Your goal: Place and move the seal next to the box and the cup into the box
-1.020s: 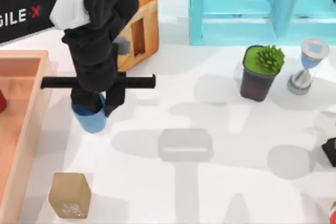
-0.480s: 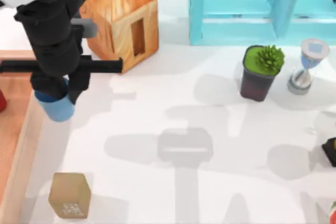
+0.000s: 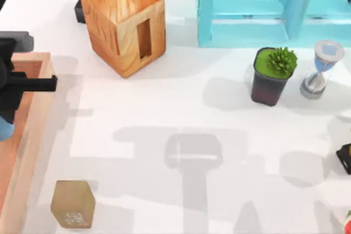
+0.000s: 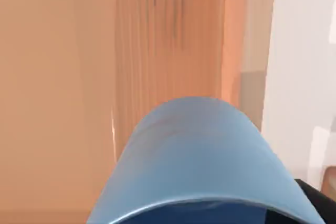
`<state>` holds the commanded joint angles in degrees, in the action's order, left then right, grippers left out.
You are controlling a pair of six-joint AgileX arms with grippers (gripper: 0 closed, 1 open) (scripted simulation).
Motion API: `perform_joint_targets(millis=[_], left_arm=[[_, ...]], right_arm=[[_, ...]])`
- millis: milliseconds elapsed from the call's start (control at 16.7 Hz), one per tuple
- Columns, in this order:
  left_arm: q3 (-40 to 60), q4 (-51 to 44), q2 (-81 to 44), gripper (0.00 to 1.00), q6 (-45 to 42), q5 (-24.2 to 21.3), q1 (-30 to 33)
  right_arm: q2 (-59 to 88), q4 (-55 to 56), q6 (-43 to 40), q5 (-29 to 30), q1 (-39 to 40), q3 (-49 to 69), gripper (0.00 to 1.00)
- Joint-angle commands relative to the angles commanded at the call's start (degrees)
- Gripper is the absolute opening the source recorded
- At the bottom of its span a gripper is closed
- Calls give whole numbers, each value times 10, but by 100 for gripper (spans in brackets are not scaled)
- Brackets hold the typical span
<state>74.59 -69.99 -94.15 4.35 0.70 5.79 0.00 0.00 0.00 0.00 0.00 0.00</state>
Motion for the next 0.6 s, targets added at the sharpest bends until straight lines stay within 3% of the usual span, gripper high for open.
perform_joint_targets(millis=[300,600], left_arm=[[-129,17,115,0,-156,4,-158],[-170,23,155,0,-201,6,-202]], right_arm=[[0,0,0,0,0,0,100],[0,0,0,0,0,0,100]])
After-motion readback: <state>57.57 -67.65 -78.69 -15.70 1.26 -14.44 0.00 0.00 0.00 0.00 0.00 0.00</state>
